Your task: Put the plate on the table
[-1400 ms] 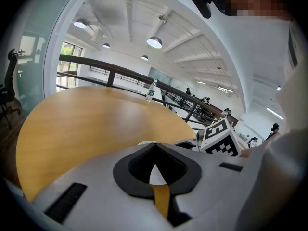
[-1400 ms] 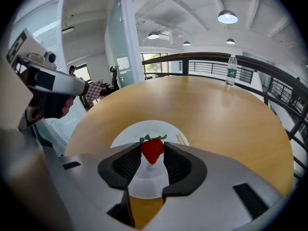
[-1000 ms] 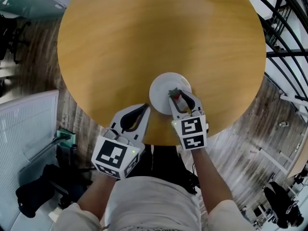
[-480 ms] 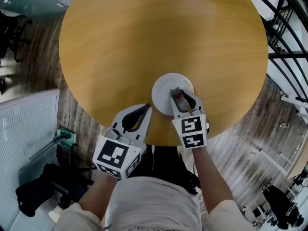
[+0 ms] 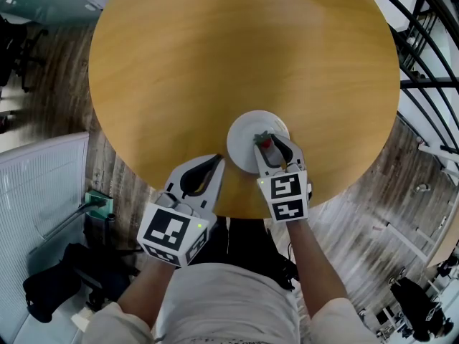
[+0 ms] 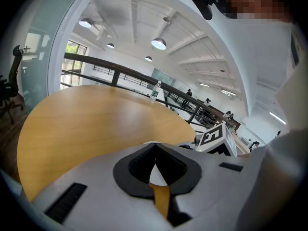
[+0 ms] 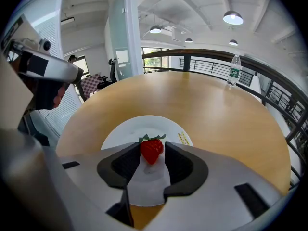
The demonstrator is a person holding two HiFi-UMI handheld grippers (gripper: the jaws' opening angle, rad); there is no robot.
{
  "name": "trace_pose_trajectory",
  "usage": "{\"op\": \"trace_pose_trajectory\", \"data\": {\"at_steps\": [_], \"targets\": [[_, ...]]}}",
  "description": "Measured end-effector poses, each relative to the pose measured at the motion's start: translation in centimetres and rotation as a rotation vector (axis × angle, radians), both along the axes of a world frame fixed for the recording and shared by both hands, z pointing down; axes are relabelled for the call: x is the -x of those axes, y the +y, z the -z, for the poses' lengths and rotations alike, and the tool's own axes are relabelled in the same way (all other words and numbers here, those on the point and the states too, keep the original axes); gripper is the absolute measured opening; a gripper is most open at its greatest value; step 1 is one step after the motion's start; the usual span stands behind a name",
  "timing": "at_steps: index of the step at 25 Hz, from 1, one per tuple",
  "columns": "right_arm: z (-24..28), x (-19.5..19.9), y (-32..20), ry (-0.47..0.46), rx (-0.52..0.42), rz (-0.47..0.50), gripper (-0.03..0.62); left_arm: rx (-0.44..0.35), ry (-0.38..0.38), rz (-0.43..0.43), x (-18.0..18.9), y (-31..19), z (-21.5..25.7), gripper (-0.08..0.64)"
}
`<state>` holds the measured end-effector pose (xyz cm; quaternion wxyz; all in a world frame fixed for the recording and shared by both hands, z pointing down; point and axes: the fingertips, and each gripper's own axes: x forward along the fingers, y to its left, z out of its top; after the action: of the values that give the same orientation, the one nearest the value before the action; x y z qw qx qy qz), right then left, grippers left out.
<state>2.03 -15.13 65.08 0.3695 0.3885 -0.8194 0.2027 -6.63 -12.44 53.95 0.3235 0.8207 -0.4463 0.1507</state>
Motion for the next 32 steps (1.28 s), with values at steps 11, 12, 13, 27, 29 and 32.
{"op": "trace_pose_trajectory", "data": {"at_steps": [11,12,13,27,29,32], "targets": [[1.6,-0.1,1.2,-0.003,-0.005,-0.01,0.186,-0.022,-0.009,0.01,1.0,1.2,1.6,0.023],[2.0,-0.2,1.2,-0.004,-0.011,-0.013,0.186,-0.03,-0.01,0.01,1.0,1.3,1.9,0.023],[2.3,-0.3,1.1,-0.006,-0.018,-0.017,0.186,-0.039,-0.011,0.011,1.1,1.2,2.2,0.023],[11.4,-1.9,4.7,-0.152,-0.052,-0.044,0.186,-0.14,-0.047,0.002,0.8,4.6,9.1,0.023],[13.6,-2.1,5.4,-0.192,-0.077,-0.05,0.172,-0.164,-0.051,-0.003,0.7,5.1,10.4,0.023],[17.3,-2.7,6.5,-0.232,-0.139,-0.058,0.115,-0.199,-0.052,-0.002,0.3,6.0,12.5,0.023]]}}
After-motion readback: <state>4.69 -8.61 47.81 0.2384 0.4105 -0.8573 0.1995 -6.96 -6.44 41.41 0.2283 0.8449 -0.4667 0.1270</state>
